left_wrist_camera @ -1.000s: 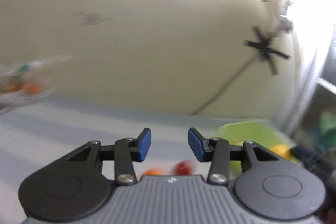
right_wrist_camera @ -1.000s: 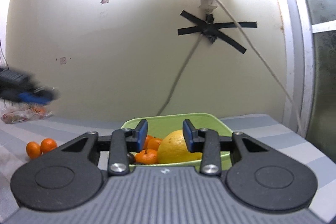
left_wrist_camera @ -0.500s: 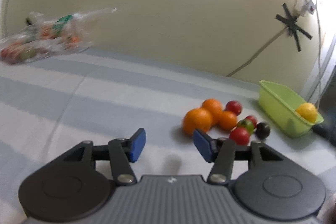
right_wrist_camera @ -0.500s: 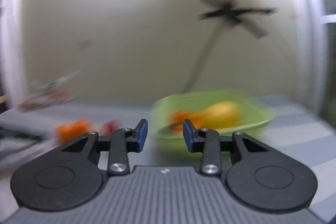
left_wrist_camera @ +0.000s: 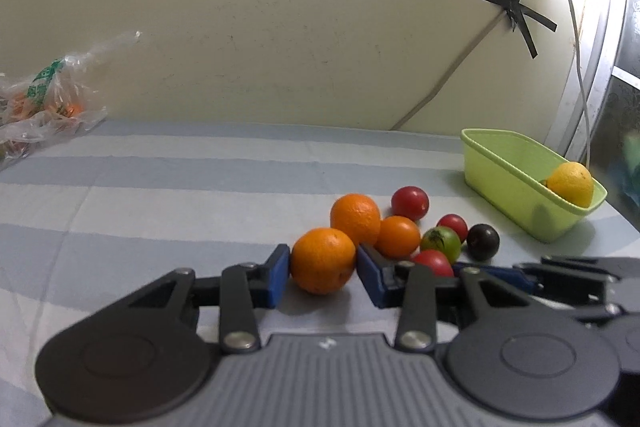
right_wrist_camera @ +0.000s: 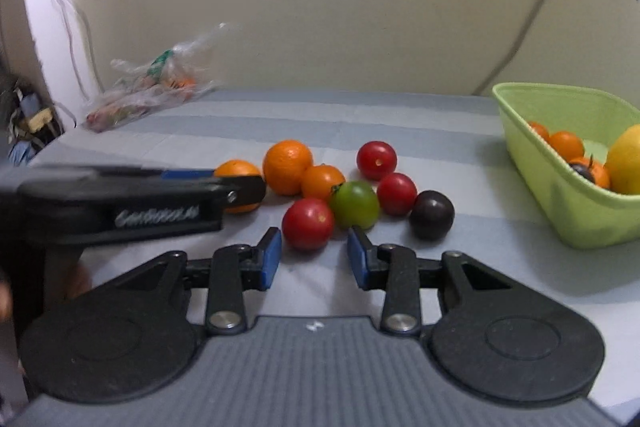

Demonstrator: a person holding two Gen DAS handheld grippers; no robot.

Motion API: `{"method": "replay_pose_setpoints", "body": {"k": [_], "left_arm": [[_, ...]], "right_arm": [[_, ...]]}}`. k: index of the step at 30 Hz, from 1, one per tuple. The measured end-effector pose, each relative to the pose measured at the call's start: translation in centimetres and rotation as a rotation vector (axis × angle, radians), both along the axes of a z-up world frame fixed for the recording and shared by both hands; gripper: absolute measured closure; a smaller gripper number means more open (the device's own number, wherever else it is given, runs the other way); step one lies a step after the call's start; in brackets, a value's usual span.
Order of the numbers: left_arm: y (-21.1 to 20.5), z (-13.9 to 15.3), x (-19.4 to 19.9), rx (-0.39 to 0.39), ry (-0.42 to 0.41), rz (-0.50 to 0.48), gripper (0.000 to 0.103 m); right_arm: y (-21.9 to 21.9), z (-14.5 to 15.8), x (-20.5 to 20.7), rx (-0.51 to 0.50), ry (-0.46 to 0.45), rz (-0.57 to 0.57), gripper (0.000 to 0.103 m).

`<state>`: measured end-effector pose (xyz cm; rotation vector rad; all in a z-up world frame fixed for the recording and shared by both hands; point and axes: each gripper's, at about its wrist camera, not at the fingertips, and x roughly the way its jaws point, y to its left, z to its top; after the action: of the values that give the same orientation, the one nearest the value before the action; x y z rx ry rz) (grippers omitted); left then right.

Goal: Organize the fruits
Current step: 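Grasp a mandarin with the left tool while the right tool grasps a red tomato, then carry the mandarin and red tomato into the basket and open both tools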

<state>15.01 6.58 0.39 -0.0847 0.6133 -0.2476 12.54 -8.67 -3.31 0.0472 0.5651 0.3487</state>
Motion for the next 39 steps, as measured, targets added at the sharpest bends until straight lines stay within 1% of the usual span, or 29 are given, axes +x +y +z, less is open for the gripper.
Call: {"method": "replay_pose_setpoints", "body": {"k": [1,2,7,10,13,14,16,18,19,20,22,23,26,28,29,32,35,39], "left_arm": [[0.0,0.0,-0.4,0.004,-0.003,-0.001,0.066],[0.1,0.1,-0.9,0.003,-0.005,-0.006,0.066],[-0.7,0.3,-3.2,-0.061,0.018,-0.078,0.066],[-2.1,0.3,-4.6,-0.077,0.028,-0.136,0.066],[-4.2,0.4,-5.8,-0.118,0.049,-0.215,0.066],[-5.0,0.4,-6.1,-0.115,0.049,-0.237,0.066],[-7.1,0.3,-6.4,-0.082,0.05,-0.264,0.065],[-9.0,0.3,-6.7,0.001,0.006,-0.243,0.066],[-9.5,0.4,-6.6,0.019,0.001,-0.237,0.066],[-9.8,0.7,-6.4,0.012,0.007,-0.235,0.066],[-9.8,1.5,-5.5,-0.063,0.046,-0.27,0.066],[-10.0,2.1,-4.9,-0.091,0.049,-0.271,0.066],[-10.7,3.8,-3.0,-0.108,0.024,-0.26,0.066],[-11.4,4.9,-1.1,-0.124,0.013,-0.262,0.066],[-11.9,5.4,0.1,-0.126,0.006,-0.258,0.066],[-13.3,6.3,3.8,-0.137,0.01,-0.255,0.066],[-15.1,6.0,7.6,-0.125,0.04,-0.254,0.066],[-17.3,4.7,10.7,-0.095,0.073,-0.249,0.066]], "right_arm": [[0.0,0.1,-0.1,0.001,0.003,0.01,0.076],[0.0,0.0,-0.4,-0.006,0.001,0.012,0.075],[-1.7,0.2,-3.3,-0.014,-0.038,0.013,0.075],[-3.8,0.1,-5.3,-0.017,-0.058,-0.006,0.075],[-6.1,0.2,-7.2,-0.018,-0.08,-0.047,0.076],[-6.9,0.2,-7.8,-0.016,-0.092,-0.059,0.076],[-8.2,0.1,-8.6,-0.024,-0.106,-0.083,0.076],[-9.4,-0.2,-8.9,-0.033,-0.096,-0.093,0.076],[-10.2,-0.3,-9.0,-0.025,-0.083,-0.093,0.076],[-11.0,-0.2,-8.9,-0.002,-0.071,-0.095,0.076],[-12.5,0.3,-9.0,0.032,-0.087,-0.103,0.076],[-12.8,0.7,-8.8,0.038,-0.106,-0.11,0.076],[-14.3,2.4,-8.0,0.056,-0.185,-0.137,0.076],[-15.0,3.1,-7.1,0.05,-0.24,-0.15,0.076],[-15.2,3.3,-6.4,0.033,-0.262,-0.159,0.076],[-15.4,3.2,-3.9,0.017,-0.272,-0.169,0.076],[-15.1,2.8,-2.1,-0.022,-0.281,-0.177,0.076],[-15.3,2.2,-1.4,-0.049,-0.291,-0.171,0.075]]}}
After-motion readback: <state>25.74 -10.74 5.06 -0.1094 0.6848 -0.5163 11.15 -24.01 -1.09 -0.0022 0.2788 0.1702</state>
